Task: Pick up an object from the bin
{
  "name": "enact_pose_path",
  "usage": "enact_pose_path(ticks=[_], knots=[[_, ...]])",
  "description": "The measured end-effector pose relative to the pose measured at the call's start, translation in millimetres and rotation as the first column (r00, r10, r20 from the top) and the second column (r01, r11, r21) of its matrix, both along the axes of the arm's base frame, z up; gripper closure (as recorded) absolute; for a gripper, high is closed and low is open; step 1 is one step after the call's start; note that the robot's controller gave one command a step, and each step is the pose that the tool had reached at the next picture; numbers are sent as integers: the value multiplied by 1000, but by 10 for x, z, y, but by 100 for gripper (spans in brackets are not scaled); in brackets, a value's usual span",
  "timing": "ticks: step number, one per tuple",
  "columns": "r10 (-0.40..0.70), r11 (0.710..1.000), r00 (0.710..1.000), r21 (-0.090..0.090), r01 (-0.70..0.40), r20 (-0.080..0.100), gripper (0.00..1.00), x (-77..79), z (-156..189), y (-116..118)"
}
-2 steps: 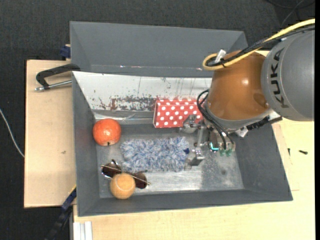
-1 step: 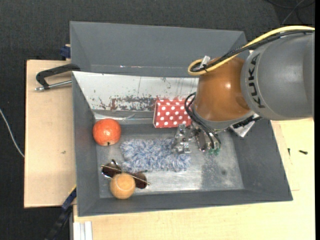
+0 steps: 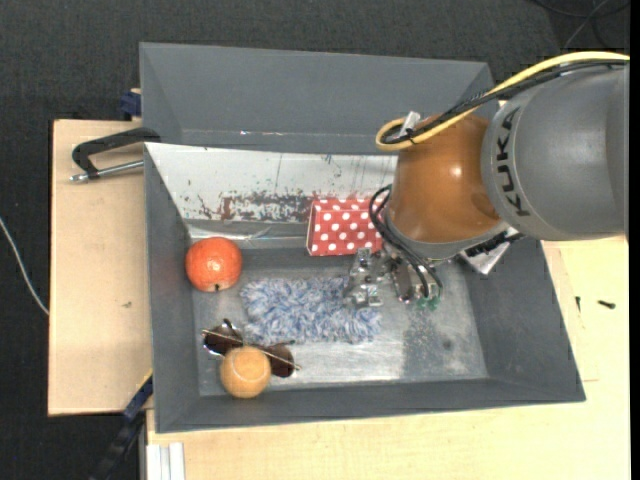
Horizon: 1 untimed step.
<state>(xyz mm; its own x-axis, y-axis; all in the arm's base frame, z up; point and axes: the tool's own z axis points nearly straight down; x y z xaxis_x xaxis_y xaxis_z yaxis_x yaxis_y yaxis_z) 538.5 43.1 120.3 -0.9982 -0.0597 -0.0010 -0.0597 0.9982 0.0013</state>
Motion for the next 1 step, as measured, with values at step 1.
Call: enact_pose_path(ticks=[1], knots=[[2,1000,1000,-1,-2,-1,100,-60,963,-62]])
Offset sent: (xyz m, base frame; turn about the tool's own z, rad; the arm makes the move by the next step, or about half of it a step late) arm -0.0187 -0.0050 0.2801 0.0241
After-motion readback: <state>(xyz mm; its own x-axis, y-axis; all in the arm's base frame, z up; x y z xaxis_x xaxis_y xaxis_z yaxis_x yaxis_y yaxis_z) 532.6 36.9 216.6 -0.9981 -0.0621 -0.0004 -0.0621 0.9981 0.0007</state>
